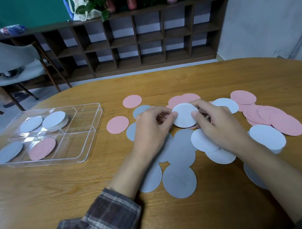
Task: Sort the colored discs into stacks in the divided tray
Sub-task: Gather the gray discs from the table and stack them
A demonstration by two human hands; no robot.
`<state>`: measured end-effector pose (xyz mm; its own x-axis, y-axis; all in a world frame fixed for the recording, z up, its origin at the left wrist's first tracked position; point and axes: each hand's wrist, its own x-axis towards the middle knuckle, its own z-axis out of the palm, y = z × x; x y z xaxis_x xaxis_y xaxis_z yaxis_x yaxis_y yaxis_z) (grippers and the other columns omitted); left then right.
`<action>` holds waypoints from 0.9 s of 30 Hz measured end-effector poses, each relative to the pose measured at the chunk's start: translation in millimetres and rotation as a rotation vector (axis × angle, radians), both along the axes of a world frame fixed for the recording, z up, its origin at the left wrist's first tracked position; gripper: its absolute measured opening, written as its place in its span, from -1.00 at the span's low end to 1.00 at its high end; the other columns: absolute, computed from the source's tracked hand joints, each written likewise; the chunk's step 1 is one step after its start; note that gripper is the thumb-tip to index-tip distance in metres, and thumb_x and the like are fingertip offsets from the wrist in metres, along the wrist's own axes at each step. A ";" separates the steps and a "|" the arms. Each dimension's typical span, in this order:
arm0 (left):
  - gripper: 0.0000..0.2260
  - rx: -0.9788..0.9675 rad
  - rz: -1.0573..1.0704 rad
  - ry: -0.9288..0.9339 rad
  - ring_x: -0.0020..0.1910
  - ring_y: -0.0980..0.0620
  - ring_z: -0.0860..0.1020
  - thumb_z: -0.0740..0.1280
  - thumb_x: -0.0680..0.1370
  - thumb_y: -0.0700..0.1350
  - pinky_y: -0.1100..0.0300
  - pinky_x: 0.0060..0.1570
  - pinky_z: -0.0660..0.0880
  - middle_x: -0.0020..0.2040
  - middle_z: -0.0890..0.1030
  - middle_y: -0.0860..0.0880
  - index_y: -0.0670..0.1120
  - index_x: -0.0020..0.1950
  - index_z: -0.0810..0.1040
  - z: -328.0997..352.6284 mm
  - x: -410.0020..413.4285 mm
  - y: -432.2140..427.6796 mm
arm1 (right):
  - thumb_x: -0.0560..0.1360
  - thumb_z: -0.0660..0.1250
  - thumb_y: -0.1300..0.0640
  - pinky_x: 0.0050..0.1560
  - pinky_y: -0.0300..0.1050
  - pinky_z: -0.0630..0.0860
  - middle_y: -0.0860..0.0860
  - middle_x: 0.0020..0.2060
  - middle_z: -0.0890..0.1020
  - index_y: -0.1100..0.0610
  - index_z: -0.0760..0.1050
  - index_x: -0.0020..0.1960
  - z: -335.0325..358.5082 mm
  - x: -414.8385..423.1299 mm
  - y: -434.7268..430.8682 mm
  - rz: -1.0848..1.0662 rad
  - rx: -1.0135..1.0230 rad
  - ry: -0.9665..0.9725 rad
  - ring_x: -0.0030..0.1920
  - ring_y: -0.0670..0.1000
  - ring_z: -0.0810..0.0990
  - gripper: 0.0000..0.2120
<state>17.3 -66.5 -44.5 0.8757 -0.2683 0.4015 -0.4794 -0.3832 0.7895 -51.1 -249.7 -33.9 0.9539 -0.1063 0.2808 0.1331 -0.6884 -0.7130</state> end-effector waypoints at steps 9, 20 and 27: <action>-0.66 0.415 -0.145 -0.176 0.33 -0.01 0.55 0.38 0.63 -0.03 -0.03 0.27 0.53 0.34 0.62 -0.01 -0.10 0.38 0.60 -9.6 2.5 -8.8 | 0.66 0.22 0.15 -0.12 -0.06 0.47 -0.11 -0.22 0.66 -0.04 0.57 0.15 5.8 -13.6 -44.4 -0.135 -0.028 -0.056 -0.19 0.06 0.59 -0.81; -0.71 0.563 -0.115 -0.198 0.05 -0.09 0.58 0.38 0.62 0.07 -0.09 -0.02 0.53 0.00 0.70 -0.02 -0.16 0.09 0.63 -9.0 10.5 -27.4 | 0.66 0.22 0.14 -0.30 -0.36 0.33 -0.04 -0.27 0.66 -0.01 0.57 0.23 -6.8 -14.2 -54.5 -0.220 -0.009 -0.085 -0.17 -0.12 0.55 -0.78; -0.75 0.416 -0.089 -0.424 -0.07 -0.08 0.54 0.18 0.72 -0.02 -0.06 -0.15 0.53 -0.05 0.66 0.02 -0.08 0.08 0.62 -9.7 7.3 -19.8 | 0.67 0.23 0.17 -0.22 -0.39 0.40 -0.07 -0.13 0.68 0.03 0.62 0.18 -1.5 -16.0 -55.2 -0.229 0.023 -0.131 -0.12 -0.15 0.59 -0.79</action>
<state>24.7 -86.3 -54.2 0.6288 -0.5427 0.5568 -0.7643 -0.5630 0.3145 -67.1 -304.9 -35.4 0.8599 -0.3233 0.3949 0.0676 -0.6948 -0.7160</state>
